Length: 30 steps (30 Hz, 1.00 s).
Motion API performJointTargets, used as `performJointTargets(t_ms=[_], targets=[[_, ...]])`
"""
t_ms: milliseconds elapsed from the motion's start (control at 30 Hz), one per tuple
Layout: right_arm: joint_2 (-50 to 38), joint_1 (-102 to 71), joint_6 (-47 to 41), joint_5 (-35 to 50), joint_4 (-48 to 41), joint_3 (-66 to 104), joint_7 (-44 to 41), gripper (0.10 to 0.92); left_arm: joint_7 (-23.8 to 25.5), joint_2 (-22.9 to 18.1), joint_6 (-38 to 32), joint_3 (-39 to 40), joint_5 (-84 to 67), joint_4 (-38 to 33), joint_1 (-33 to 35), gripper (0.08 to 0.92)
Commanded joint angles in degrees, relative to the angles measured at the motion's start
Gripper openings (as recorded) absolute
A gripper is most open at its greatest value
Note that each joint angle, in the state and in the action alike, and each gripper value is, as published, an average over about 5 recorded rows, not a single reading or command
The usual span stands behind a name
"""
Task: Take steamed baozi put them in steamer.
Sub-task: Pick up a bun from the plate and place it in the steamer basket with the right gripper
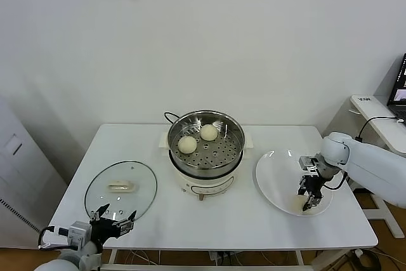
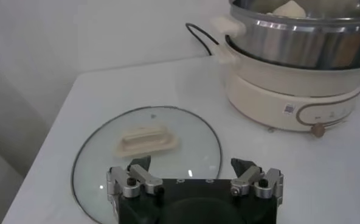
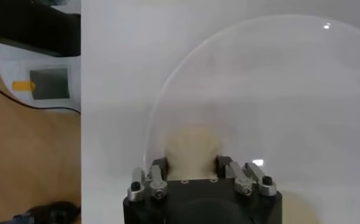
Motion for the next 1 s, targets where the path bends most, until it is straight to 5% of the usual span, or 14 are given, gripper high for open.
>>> performJointTargets(t_ms=[33, 500, 767, 1000], targets=[[-0.33, 14.26, 0.06, 5.51, 2.30, -8.92, -0.90, 0.461, 0.01, 0.19, -0.10, -0.01, -0.18, 0.33, -0.23, 0.823], [11.54, 33.90, 11.79, 14.20, -3.50, -8.76, -3.78, 0.458, 0.11, 1.30, -0.62, 0.22, -0.65, 0.95, -0.88, 0.823], [22.70, 30.68, 27.70, 12.03, -8.23, -2.75, -3.52, 0.458, 0.11, 1.99, -0.64, 0.47, -1.06, 1.36, -1.45, 0.823], [29.52, 26.83, 37.67, 5.98, -3.28, -2.04, -1.78, 0.460, 0.04, 2.53, -0.67, 0.25, -1.67, 1.29, -1.62, 0.823]])
